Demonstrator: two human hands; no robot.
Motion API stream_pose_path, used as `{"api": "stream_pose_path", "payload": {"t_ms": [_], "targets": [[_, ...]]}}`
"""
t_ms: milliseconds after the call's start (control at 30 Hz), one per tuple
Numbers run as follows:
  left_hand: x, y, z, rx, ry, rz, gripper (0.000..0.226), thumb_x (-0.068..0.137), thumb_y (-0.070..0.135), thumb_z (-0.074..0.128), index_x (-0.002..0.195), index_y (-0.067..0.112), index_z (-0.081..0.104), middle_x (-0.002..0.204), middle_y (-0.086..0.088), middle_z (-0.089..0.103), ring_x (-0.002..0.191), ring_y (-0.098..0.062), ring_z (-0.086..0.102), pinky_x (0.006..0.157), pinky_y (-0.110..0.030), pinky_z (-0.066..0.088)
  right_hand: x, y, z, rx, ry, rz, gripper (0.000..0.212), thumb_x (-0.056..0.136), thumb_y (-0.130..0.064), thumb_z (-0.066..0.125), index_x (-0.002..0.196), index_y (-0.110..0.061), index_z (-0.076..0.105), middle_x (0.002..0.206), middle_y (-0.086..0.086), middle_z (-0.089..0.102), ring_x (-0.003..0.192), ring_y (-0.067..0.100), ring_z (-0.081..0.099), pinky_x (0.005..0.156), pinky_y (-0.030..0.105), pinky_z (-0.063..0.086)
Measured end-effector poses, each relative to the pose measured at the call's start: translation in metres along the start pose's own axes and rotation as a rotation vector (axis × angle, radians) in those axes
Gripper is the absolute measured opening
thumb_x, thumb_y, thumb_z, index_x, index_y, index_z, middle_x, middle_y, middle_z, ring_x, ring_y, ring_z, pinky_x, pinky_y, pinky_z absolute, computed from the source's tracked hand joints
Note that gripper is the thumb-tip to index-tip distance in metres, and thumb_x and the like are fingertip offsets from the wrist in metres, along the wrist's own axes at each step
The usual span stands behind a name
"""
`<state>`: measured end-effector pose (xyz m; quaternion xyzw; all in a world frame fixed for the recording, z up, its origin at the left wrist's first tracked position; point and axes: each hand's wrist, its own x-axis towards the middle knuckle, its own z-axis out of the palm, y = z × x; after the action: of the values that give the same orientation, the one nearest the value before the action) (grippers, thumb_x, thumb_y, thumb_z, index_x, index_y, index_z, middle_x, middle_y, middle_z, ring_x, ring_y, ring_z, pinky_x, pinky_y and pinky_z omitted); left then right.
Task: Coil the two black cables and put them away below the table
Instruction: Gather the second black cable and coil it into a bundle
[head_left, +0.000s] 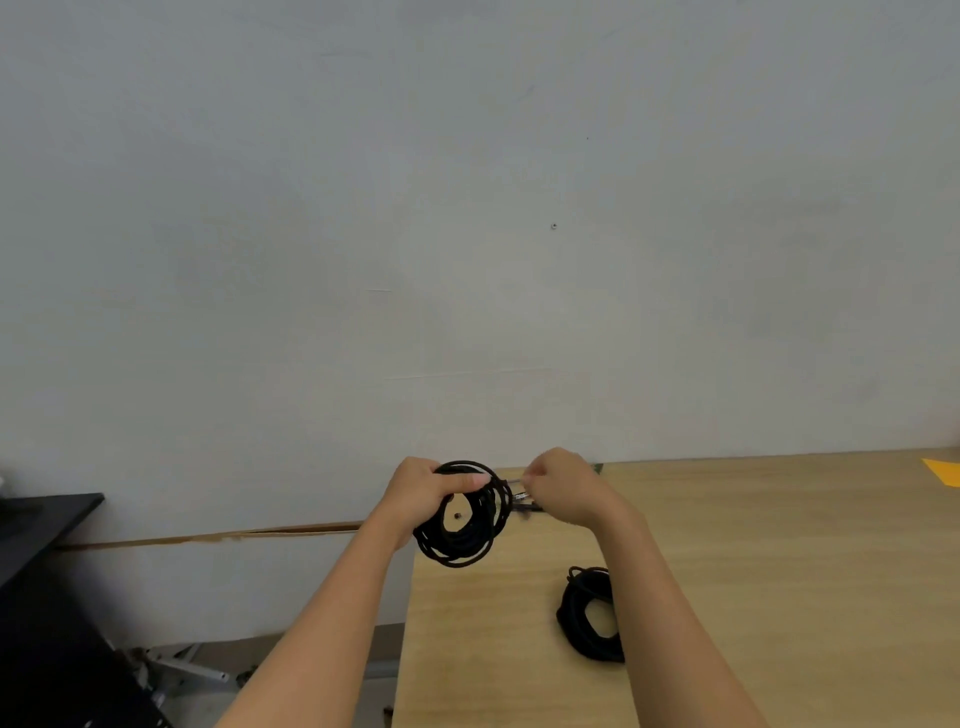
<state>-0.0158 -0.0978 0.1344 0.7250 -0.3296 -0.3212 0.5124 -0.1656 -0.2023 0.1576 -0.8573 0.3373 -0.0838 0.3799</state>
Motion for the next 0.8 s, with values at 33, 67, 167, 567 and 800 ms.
{"api": "stream_pose_path", "payload": {"t_ms": [33, 67, 167, 567, 800], "targets": [[-0.001, 0.001, 0.002, 0.042, -0.033, 0.007, 0.030, 0.071, 0.026, 0.080, 0.065, 0.006, 0.058, 0.047, 0.003, 0.044, 0.036, -0.008, 0.038, 0.043, -0.018, 0.031, -0.001, -0.002, 0.005, 0.056, 0.035, -0.024, 0.026, 0.094, -0.023, 0.049, 0.106, -0.006, 0.063, 0.105, 0.007, 0.061, 0.098, 0.021, 0.056, 0.080, 0.028, 0.038], [-0.002, 0.003, 0.005, 0.067, -0.066, 0.015, 0.027, 0.073, 0.024, 0.079, 0.066, 0.005, 0.061, 0.046, 0.004, 0.044, 0.037, -0.008, 0.039, 0.044, -0.018, 0.032, -0.002, -0.005, 0.010, 0.126, 0.061, -0.050, 0.043, 0.094, -0.037, 0.051, 0.127, -0.009, 0.055, 0.125, 0.003, 0.055, 0.118, 0.019, 0.050, 0.092, 0.029, 0.036], [-0.005, 0.009, 0.013, -0.065, -0.097, 0.009, 0.019, 0.080, 0.019, 0.071, 0.068, 0.006, 0.066, 0.052, 0.000, 0.046, 0.045, -0.011, 0.040, 0.049, -0.024, 0.035, 0.000, -0.006, 0.028, 0.280, 0.038, -0.130, 0.059, 0.085, -0.061, 0.053, 0.122, -0.015, 0.059, 0.111, -0.003, 0.063, 0.105, 0.014, 0.058, 0.093, 0.031, 0.046], [0.004, -0.002, 0.031, -0.382, 0.061, -0.168, 0.029, 0.079, 0.035, 0.072, 0.089, 0.009, 0.064, 0.067, 0.001, 0.051, 0.062, -0.013, 0.046, 0.059, -0.025, 0.040, 0.009, -0.007, 0.051, 1.087, 0.158, 0.452, 0.037, 0.091, -0.047, 0.040, 0.104, -0.018, 0.058, 0.094, 0.011, 0.059, 0.085, 0.024, 0.059, 0.067, 0.040, 0.053], [0.002, -0.006, 0.040, -0.381, -0.040, -0.081, 0.033, 0.090, 0.035, 0.059, 0.106, 0.007, 0.064, 0.078, 0.003, 0.061, 0.062, -0.008, 0.047, 0.056, -0.021, 0.039, 0.015, 0.004, 0.077, 0.735, 0.588, 0.087, 0.044, 0.094, -0.050, 0.044, 0.103, -0.011, 0.062, 0.090, 0.000, 0.066, 0.084, 0.015, 0.062, 0.068, 0.025, 0.045]]}}
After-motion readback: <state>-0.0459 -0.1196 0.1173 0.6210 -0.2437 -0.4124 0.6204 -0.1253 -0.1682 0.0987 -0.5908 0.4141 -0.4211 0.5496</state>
